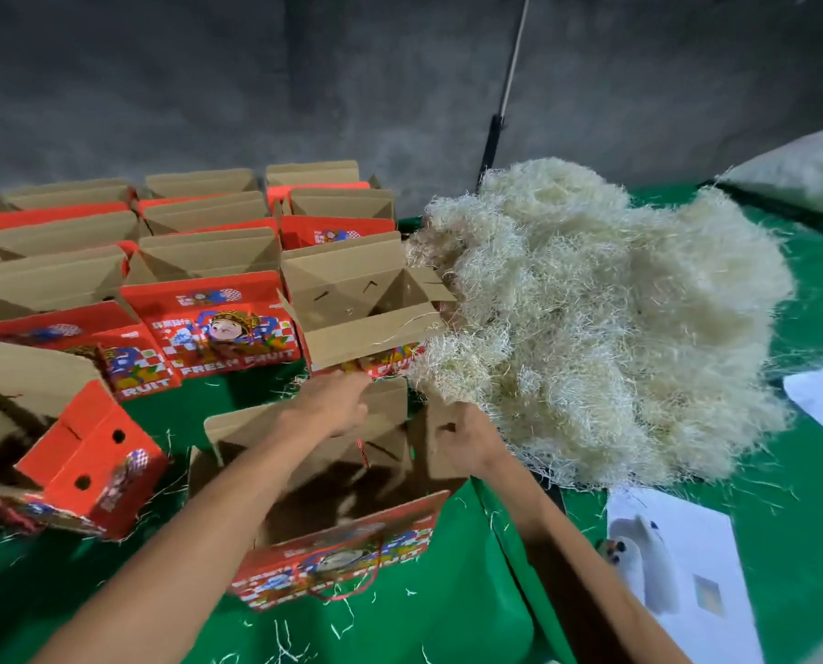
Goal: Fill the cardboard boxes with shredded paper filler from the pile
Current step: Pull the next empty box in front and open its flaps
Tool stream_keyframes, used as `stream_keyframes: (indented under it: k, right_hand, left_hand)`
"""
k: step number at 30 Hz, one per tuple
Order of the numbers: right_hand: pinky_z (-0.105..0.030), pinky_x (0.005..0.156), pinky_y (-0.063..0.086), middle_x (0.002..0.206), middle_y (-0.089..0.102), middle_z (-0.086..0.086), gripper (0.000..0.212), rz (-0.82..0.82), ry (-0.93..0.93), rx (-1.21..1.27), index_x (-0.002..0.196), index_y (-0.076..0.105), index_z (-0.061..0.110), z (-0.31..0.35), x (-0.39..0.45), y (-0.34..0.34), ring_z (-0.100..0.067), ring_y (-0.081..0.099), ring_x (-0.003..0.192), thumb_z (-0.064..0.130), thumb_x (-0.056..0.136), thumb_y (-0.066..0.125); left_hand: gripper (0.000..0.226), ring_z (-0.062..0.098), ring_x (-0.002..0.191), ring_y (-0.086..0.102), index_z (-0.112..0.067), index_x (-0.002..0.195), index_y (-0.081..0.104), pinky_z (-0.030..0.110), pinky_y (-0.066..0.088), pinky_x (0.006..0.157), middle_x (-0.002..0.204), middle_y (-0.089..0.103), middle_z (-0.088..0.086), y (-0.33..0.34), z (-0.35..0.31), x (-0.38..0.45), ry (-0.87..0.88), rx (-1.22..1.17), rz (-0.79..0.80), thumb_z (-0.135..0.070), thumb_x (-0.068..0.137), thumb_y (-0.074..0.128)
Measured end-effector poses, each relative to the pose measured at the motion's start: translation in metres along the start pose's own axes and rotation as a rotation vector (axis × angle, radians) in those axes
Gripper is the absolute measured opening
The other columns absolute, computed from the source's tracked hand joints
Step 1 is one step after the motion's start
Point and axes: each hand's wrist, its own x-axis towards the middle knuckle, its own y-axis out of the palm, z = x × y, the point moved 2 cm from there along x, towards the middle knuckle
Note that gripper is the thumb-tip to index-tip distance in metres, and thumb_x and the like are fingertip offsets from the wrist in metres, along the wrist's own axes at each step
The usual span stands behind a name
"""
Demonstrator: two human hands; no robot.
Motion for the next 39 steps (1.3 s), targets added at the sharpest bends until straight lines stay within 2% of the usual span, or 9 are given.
stream_keyframes:
  k: [5,10,15,18,21,23,26,31,39]
  right_hand:
    - [-0.006,0.04,0.034,0.05,0.057,0.014,0.02,-0.064,0.032,0.105,0.076,0.054,0.013,-0.018,-0.011,-0.01,0.003,0.052,0.046,0.032,0.082,0.057]
    - [-0.022,0.048,0.053,0.072,0.072,0.003,0.008,0.015,0.061,0.266,0.085,0.069,0.018,-0.03,-0.005,-0.035,-0.016,0.069,0.057,0.015,0.092,0.066]
    - [-0.02,0.058,0.056,0.09,0.072,0.003,0.008,-0.278,-0.021,0.07,0.101,0.067,0.02,-0.054,0.008,-0.082,-0.01,0.07,0.069,0.025,0.095,0.064]
    - [-0.028,0.088,0.056,0.13,0.061,0.0,0.042,-0.472,0.021,-0.183,0.129,0.056,0.02,-0.084,0.02,-0.101,-0.015,0.067,0.102,0.038,0.092,0.066]
    - [-0.051,0.119,0.025,0.16,0.022,-0.017,0.089,-0.528,0.252,-0.314,0.151,0.026,0.011,-0.125,0.034,-0.109,-0.036,0.026,0.145,0.06,0.087,0.063]
    - [-0.054,0.12,0.017,0.163,0.009,-0.022,0.102,-0.532,0.365,-0.277,0.154,0.013,0.007,-0.151,0.043,-0.117,-0.039,0.011,0.149,0.071,0.085,0.053]
    - [-0.06,0.119,0.013,0.163,0.003,-0.022,0.107,-0.557,0.431,-0.162,0.156,0.001,0.009,-0.18,0.055,-0.128,-0.041,0.005,0.15,0.077,0.085,0.042]
    - [-0.064,0.113,0.027,0.162,0.003,-0.025,0.117,-0.515,0.378,-0.009,0.157,-0.005,0.011,-0.208,0.072,-0.135,-0.044,0.015,0.147,0.072,0.081,0.059]
    - [-0.044,0.093,0.053,0.129,0.058,-0.013,0.067,-0.531,0.28,-0.05,0.14,0.04,0.008,-0.22,0.082,-0.136,-0.027,0.06,0.105,0.041,0.089,0.069]
  left_hand:
    - [0.034,0.007,0.077,0.057,-0.021,0.123,0.06,0.021,0.042,0.055,0.095,0.062,-0.006,-0.006,-0.006,0.01,0.076,-0.058,0.304,-0.022,0.09,0.063]
    - [0.053,0.016,0.1,0.061,-0.027,0.138,0.054,0.035,0.054,0.086,0.12,0.061,-0.002,-0.015,-0.035,0.025,0.09,-0.165,0.381,-0.005,0.09,0.06]
    - [0.014,0.012,0.103,0.062,-0.028,0.108,0.066,0.036,0.05,0.096,0.118,0.064,-0.005,-0.032,-0.094,0.053,0.275,-0.404,0.228,-0.025,0.094,0.065]
    - [0.018,0.01,0.089,0.064,-0.029,0.113,0.061,0.033,0.058,0.078,0.111,0.061,-0.007,-0.032,-0.132,0.068,0.274,-0.579,0.104,-0.034,0.096,0.061]
    - [0.035,0.007,0.083,0.06,-0.031,0.13,0.05,0.028,0.051,0.07,0.124,0.058,-0.004,-0.017,-0.165,0.087,0.267,-0.583,0.119,-0.039,0.096,0.058]
    - [0.044,0.01,0.096,0.059,-0.03,0.138,0.043,0.035,0.05,0.086,0.136,0.049,-0.003,-0.006,-0.185,0.101,0.247,-0.571,0.161,-0.038,0.097,0.056]
    - [0.047,-0.002,0.082,0.05,-0.028,0.143,0.038,0.027,0.049,0.078,0.137,0.048,-0.001,0.006,-0.211,0.117,0.23,-0.601,0.215,-0.03,0.099,0.054]
    - [0.053,0.023,0.119,0.057,-0.03,0.146,0.036,0.047,0.046,0.103,0.151,0.041,0.005,0.021,-0.232,0.137,0.207,-0.603,0.306,-0.032,0.097,0.056]
    - [0.011,0.014,0.076,0.066,-0.02,0.098,0.063,0.039,0.06,0.077,0.108,0.066,-0.001,0.046,-0.239,0.151,0.159,-0.609,0.361,-0.029,0.098,0.056]
